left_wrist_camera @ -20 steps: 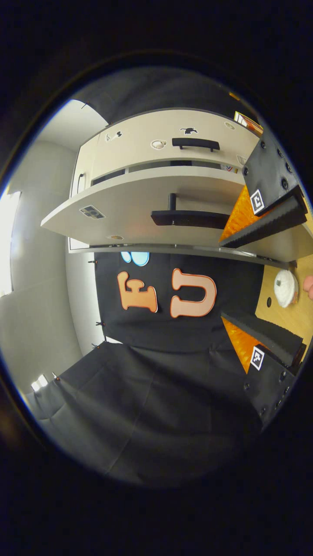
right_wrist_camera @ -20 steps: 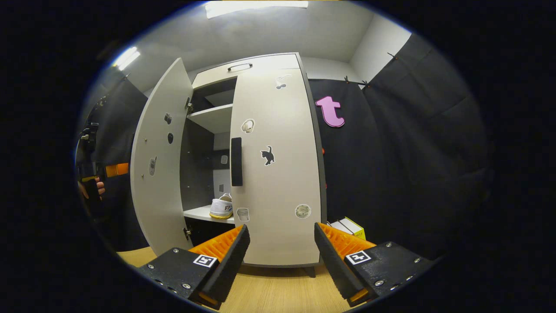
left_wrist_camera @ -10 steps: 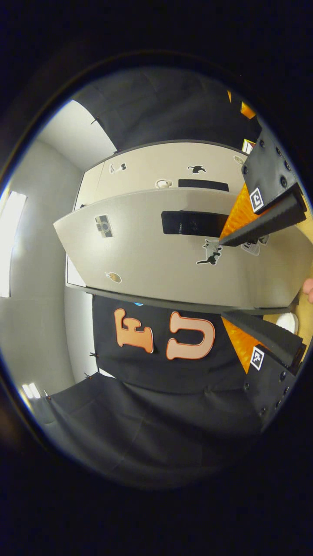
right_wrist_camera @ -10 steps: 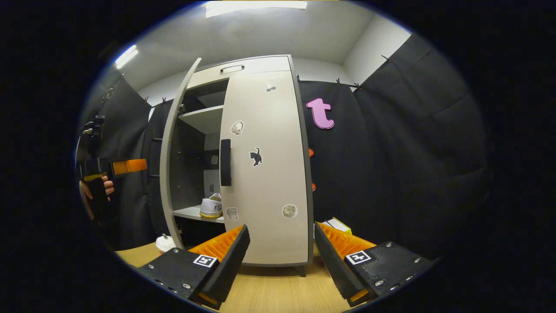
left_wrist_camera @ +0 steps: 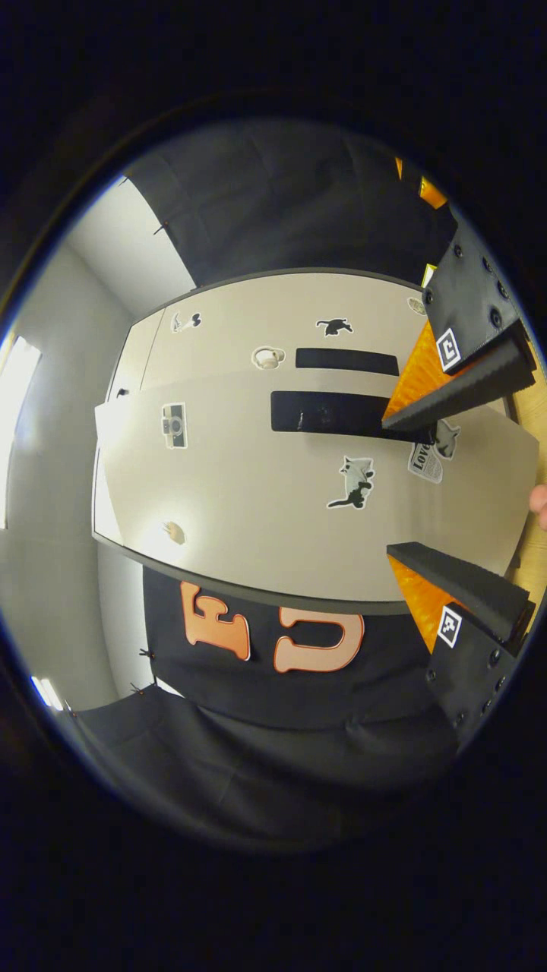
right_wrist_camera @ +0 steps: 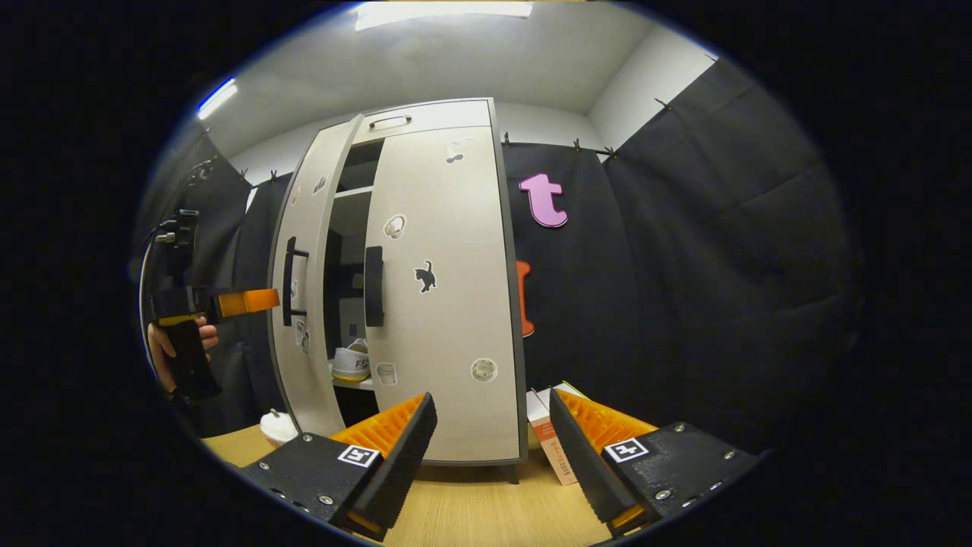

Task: Grab one shoe with the right hand and put it into the shoe cabinet, grab the other shoe with the left hand and put it into the shoe cabinet; then close the right door with the right hand and the left door with the left hand.

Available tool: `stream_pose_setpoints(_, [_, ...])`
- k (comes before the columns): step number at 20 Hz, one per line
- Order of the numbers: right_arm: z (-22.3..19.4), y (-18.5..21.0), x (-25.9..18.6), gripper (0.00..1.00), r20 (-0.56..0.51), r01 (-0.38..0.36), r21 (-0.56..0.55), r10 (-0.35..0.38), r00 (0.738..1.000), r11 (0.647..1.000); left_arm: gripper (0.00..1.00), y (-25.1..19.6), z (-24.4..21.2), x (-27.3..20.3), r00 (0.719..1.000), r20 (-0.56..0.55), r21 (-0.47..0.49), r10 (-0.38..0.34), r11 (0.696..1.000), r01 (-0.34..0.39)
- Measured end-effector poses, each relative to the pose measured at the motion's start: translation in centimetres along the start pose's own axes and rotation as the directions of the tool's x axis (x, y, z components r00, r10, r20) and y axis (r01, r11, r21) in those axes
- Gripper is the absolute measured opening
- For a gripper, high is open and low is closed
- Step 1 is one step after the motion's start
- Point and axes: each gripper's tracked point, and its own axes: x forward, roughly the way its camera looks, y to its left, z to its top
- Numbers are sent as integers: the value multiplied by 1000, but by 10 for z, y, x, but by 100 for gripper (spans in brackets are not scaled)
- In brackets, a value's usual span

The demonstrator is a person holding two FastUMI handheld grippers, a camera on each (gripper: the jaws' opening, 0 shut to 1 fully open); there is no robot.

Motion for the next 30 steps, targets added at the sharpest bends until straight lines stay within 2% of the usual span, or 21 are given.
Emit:
stream_pose_setpoints(2, [2, -6, -1, 92, 4, 15, -2, -15, 1000, 1000, 96, -5, -6, 7, 1000, -14, 0, -5, 1000, 5])
stream_pose_setpoints(3, [1, -9, -2, 92, 3, 19, 0, -19, 1000, 1000, 93, -6, -9, 10, 1000, -13, -4, -1, 1000, 1])
stream_pose_setpoints(4, [1, -11, -2, 92, 3, 24, 2, -24, 1000, 1000, 96, -5, -10, 15, 1000, -16, -7, 6, 1000, -7])
stream_pose_setpoints(5, [0, -12, -1, 92, 3, 27, 3, -27, 1000, 1000, 93, -3, -15, 19, 1000, -25, -16, 17, 1000, -17])
stream_pose_setpoints(7, [-1, -14, -1, 92, 1, 30, 0, -30, 1000, 1000, 99, -7, -18, 28, 999, -32, -40, 5, 999, -7])
stream_pose_setpoints(8, [-2, -15, 1, 92, -1, 31, -2, -31, 1000, 1000, 96, -8, -19, 34, 999, -37, -43, 7, 999, -9])
stream_pose_setpoints(9, [-1, -16, 2, 92, -1, 30, -4, -30, 1000, 1000, 99, -8, -19, 39, 999, -38, -42, 8, 999, -10])
stream_pose_setpoints(10, [-1, -16, 3, 92, 2, 30, -5, -30, 1000, 1000, 96, -11, -21, 44, 999, -43, -36, 10, 999, -12])
stream_pose_setpoints(14, [1, -19, 6, 92, 6, 33, -6, -33, 999, 999, 96, -17, -25, 61, 999, -28, 15, 19, 1000, -19])
stream_pose_setpoints(16, [-1, -20, 8, 92, 3, 36, -4, -36, 999, 999, 93, -20, -27, 71, 1000, -20, 16, 23, 1000, -23])
stream_pose_setpoints(17, [-2, -21, 9, 92, 1, 37, -3, -37, 999, 999, 95, -20, -27, 74, 1000, -16, 16, 20, 1000, -20])
stream_pose_setpoints(21, [-2, -21, 9, 92, 0, 35, 0, -35, 999, 999, 94, -21, -31, 86, 1000, -3, 8, 17, 1000, -17])
stream_pose_setpoints(22, [-1, -20, 8, 92, 2, 33, 0, -33, 999, 999, 93, -21, -31, 87, 1000, -1, 8, 19, 1000, -19])
stream_pose_setpoints(24, [-1, -20, 9, 92, 2, 33, -1, -33, 999, 999, 96, -22, -31, 90, 1000, 0, 16, 25, 1000, -25])
stream_pose_setpoints(25, [0, -20, 8, 92, 6, 34, -1, -34, 999, 999, 93, -23, -30, 88, 1000, 0, 24, 29, 999, -29])
stream_pose_setpoints(26, [2, -20, 9, 92, 10, 35, 0, -35, 999, 999, 96, -25, -29, 88, 1000, -1, 30, 23, 999, -23])
stream_pose_setpoints(30, [4, -19, 7, 92, 12, 38, 6, -38, 999, 999, 96, -32, -13, 74, 1000, 20, 20, 3, 1000, -3])
